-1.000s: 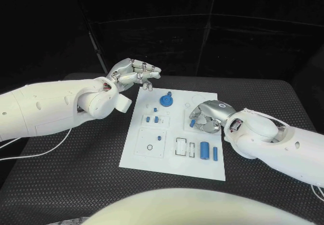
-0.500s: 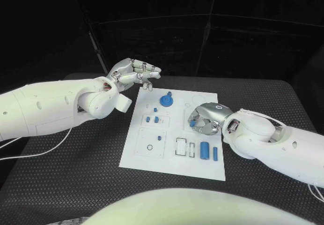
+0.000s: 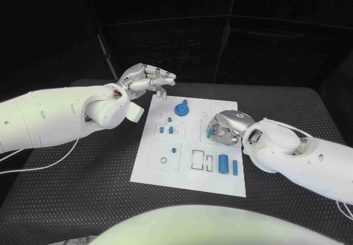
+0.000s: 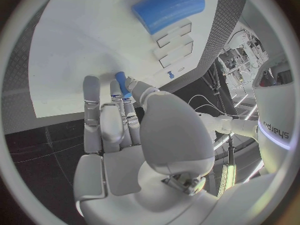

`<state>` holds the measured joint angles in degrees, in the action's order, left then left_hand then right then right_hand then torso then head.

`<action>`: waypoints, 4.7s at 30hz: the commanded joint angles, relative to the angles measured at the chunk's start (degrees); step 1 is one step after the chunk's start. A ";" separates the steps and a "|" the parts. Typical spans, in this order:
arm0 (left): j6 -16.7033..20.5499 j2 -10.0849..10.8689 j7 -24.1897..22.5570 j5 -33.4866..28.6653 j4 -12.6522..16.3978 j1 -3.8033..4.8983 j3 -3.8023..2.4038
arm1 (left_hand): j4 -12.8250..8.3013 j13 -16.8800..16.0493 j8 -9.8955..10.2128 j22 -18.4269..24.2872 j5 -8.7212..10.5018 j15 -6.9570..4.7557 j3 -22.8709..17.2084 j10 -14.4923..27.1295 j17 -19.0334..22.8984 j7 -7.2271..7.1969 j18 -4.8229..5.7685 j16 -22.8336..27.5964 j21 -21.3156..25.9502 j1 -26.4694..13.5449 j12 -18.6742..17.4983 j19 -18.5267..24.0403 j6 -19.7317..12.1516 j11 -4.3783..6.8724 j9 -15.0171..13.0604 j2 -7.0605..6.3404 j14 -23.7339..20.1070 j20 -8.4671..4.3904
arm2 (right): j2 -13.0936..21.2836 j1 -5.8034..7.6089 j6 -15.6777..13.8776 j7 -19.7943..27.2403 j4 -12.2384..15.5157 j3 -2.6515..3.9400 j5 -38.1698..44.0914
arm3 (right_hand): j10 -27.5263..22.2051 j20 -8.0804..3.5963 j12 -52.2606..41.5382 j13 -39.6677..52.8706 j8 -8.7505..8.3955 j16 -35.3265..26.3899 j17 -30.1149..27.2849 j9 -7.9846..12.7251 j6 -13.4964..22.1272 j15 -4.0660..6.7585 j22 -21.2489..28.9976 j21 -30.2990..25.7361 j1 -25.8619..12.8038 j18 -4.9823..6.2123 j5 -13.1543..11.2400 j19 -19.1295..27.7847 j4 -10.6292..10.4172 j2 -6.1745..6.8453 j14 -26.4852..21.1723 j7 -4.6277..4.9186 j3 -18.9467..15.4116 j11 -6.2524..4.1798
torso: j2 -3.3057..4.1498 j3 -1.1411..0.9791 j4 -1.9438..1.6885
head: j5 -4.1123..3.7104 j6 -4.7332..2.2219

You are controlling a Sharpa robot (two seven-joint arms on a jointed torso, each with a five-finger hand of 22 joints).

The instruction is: Assemble the parts on the task board

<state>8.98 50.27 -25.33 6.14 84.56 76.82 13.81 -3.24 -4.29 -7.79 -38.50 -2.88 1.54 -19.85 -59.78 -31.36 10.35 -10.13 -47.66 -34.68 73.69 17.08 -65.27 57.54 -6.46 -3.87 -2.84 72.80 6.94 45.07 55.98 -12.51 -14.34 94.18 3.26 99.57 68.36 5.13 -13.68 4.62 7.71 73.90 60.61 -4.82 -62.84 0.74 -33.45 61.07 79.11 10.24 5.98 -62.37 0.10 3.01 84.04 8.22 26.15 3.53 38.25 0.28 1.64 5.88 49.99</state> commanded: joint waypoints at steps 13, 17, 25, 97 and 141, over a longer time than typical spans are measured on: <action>-0.97 0.07 0.00 -0.27 -0.37 0.08 -0.05 | -0.05 0.06 0.38 0.06 0.03 -0.14 0.33 0.36 0.05 0.19 -0.33 0.26 0.18 -0.29 0.15 0.19 -0.03 0.06 0.06 0.09 -0.41 0.27 | 3.38 0.13 -8.48 1.67 7.35 1.11 -3.14 | 0.41 -0.14 0.25 -0.14 0.96 0.68 0.54 -0.81 -1.01 0.44 -0.28 0.47 0.56 -0.46 0.00 -0.56 0.58 -0.52 1.49 -0.65 0.36 -0.11 | -0.04 -0.01 0.04 | 0.55 0.01; -1.04 0.01 0.00 -0.27 -0.61 0.08 -0.05 | -0.02 0.05 0.35 0.14 0.04 -0.12 0.39 0.38 0.08 0.18 -0.33 0.28 0.27 -0.25 0.18 0.18 0.00 0.06 0.05 0.17 -0.45 0.28 | 2.93 0.12 -8.85 2.57 10.02 1.61 -5.45 | 0.35 -0.14 0.33 -0.17 0.94 0.77 0.66 -0.80 -0.94 0.42 -0.37 0.53 0.47 -0.49 0.05 -0.62 0.58 -0.38 1.51 -0.59 0.29 -0.06 | 0.05 -0.03 0.01 | 0.77 0.01; -1.00 -0.31 -0.11 -0.27 -0.86 0.08 -0.05 | -0.02 0.05 0.35 0.14 0.04 -0.12 0.39 0.38 0.08 0.18 -0.33 0.28 0.27 -0.25 0.18 0.18 0.00 0.06 0.05 0.17 -0.45 0.28 | -2.88 0.12 -7.54 4.18 9.53 1.69 -7.54 | 0.18 -0.13 0.50 -0.22 0.87 0.74 0.52 -0.76 -0.76 0.36 -0.22 0.46 0.33 -0.49 0.05 -0.56 0.51 -0.33 1.48 -0.50 0.22 0.03 | 0.12 0.02 -0.13 | 1.67 0.01; -0.85 -1.50 0.07 -0.27 -1.36 0.10 -0.05 | -0.05 0.04 0.47 0.34 0.04 -0.07 0.69 0.59 0.16 0.36 -0.33 0.32 0.50 -0.13 0.21 0.14 -0.26 -0.05 0.08 0.07 -0.54 0.32 | -17.52 -0.20 7.68 2.48 -1.55 -4.99 1.97 | -0.46 0.12 1.35 -0.44 0.52 0.18 -0.81 -0.53 -0.05 0.05 0.73 -0.11 0.28 -0.35 -0.14 0.12 1.03 0.15 1.13 -0.14 -0.11 0.38 | 0.01 0.03 0.00 | 4.32 0.01; -1.28 -1.09 0.50 -0.27 -1.54 0.09 -0.05 | -0.02 0.04 0.52 0.45 0.03 -0.02 0.82 0.72 0.20 0.44 -0.32 0.33 0.62 -0.08 0.24 0.11 -0.40 -0.12 0.09 0.11 -0.58 0.36 | -2.19 -0.24 -14.13 10.89 8.65 -1.79 -17.40 | -8.62 2.24 0.71 -0.13 -2.60 -1.82 -5.65 0.34 10.09 -2.15 5.56 -3.61 -3.11 0.38 1.80 3.30 -0.61 3.28 -0.52 2.32 -6.85 2.93 | -0.38 0.19 -0.05 | 1.70 0.01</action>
<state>8.34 49.15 -24.63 6.13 82.98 76.82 13.80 -3.26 -4.29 -7.56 -38.10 -2.88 1.34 -19.22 -59.37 -31.22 10.55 -10.12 -47.66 -34.23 73.69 17.08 -65.27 57.34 -6.45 -3.83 -2.84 72.60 6.94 41.92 55.61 -21.77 -5.76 102.25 1.26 92.70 59.27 7.35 -12.64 4.41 4.93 71.92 54.85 -4.41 -52.41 -1.53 -27.94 57.73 76.48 10.25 7.57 -58.66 -0.22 6.38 83.23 10.43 19.30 6.45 38.07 0.37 1.66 8.16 49.99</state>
